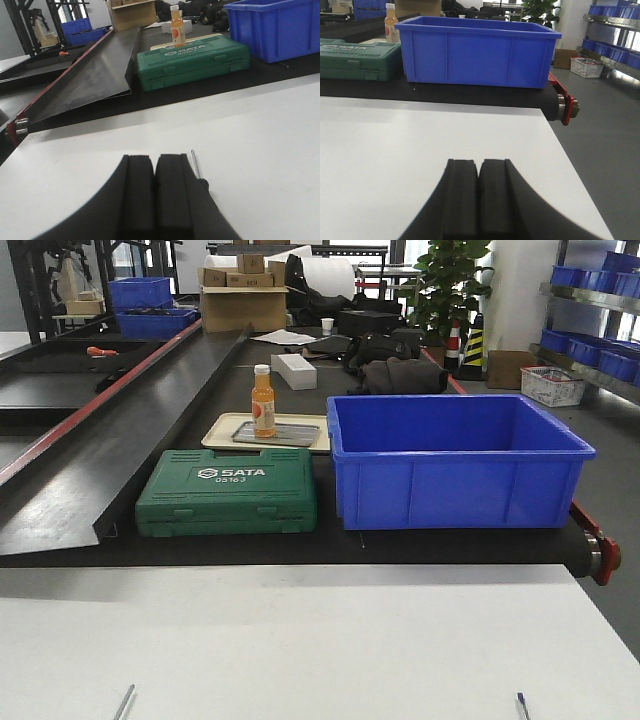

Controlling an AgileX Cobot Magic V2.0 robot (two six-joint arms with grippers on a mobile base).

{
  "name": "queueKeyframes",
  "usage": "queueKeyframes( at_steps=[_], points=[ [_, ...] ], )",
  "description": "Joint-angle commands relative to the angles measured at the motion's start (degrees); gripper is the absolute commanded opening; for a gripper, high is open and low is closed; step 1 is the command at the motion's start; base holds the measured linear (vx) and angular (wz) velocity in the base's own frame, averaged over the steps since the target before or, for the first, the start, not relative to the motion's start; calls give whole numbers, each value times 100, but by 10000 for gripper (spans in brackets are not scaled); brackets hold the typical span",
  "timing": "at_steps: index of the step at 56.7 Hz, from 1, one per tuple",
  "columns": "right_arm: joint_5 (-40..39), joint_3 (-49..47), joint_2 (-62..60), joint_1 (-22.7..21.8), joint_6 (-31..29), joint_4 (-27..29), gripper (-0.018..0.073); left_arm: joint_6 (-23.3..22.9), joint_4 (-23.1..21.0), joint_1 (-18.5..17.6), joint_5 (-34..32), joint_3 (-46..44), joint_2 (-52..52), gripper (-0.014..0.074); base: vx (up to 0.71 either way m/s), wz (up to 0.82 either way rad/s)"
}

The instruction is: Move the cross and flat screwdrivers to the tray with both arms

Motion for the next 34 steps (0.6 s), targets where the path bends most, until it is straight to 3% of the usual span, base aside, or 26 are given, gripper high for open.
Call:
queueKeyframes(
  at_steps=[1,34],
  points=[
    [-465,42,-33,-9,-14,-67,-7,-57,-13,-8,-474,-133,-71,3,0,0],
    [-465,42,-33,-9,-14,-67,-7,-57,-13,-8,-474,-133,-71,3,0,0]
  ],
)
